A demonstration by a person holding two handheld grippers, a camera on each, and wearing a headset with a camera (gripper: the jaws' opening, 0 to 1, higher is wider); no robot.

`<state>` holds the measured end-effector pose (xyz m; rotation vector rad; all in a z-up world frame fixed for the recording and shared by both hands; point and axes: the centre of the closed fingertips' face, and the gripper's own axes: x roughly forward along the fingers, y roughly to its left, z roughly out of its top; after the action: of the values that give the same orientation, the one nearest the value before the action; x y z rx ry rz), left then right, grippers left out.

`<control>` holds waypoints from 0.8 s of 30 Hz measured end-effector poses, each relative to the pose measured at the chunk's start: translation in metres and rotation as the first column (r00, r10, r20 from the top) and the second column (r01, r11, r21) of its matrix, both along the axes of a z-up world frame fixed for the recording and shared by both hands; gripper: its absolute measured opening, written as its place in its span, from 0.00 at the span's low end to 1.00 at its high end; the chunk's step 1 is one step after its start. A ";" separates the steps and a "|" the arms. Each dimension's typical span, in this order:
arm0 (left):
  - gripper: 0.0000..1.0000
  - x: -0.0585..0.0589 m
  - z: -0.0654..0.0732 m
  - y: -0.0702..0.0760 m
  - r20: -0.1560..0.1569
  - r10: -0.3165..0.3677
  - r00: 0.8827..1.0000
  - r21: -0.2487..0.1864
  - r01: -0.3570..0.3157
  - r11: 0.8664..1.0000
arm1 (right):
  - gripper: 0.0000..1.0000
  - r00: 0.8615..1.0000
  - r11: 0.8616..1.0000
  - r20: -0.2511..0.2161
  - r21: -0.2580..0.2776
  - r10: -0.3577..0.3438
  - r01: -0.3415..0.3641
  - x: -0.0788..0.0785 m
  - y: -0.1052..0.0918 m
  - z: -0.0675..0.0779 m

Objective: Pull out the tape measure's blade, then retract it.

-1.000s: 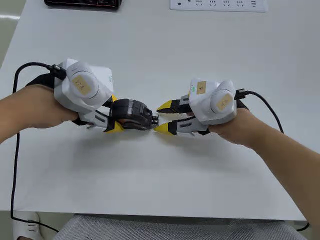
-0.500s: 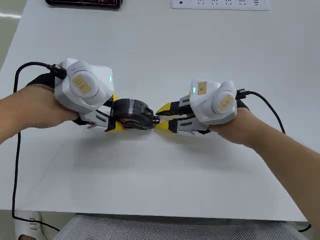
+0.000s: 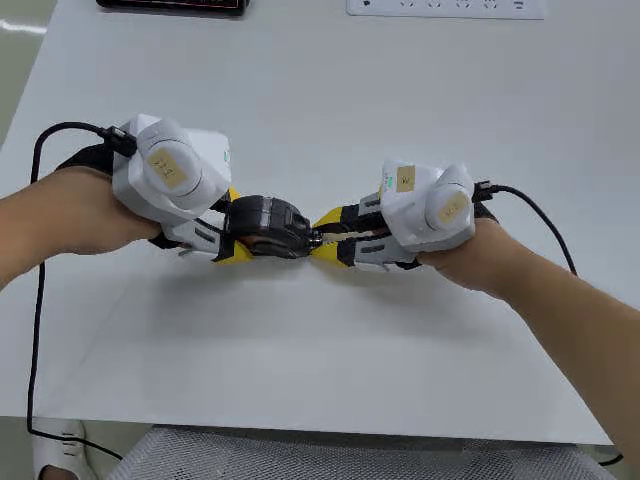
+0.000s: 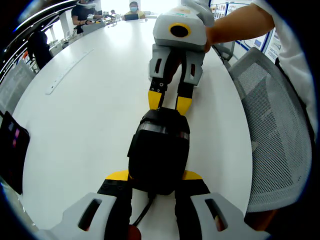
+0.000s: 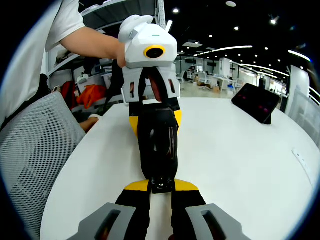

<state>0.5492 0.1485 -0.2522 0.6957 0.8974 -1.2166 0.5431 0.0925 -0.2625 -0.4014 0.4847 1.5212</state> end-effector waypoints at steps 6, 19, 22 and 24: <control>0.28 0.000 0.000 0.000 0.002 0.000 1.000 0.002 0.000 1.000 | 0.11 1.000 1.000 -0.007 0.007 -0.005 0.005 0.000 0.000 0.000; 0.27 -0.001 0.000 0.000 0.006 0.005 1.000 -0.007 -0.005 1.000 | 0.09 0.999 1.000 0.035 -0.009 0.006 -0.006 0.000 -0.002 0.000; 0.27 -0.001 0.000 -0.001 0.004 0.005 1.000 -0.008 -0.005 1.000 | 0.09 0.999 1.000 0.037 -0.011 0.006 -0.006 0.000 -0.002 0.000; 0.27 -0.001 0.000 -0.001 0.005 0.001 1.000 -0.007 -0.001 1.000 | 0.09 0.999 1.000 0.044 -0.013 0.012 -0.012 0.000 -0.003 0.000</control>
<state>0.5481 0.1479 -0.2519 0.6927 0.8891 -1.2162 0.5434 0.0898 -0.2624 -0.4474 0.4580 1.5184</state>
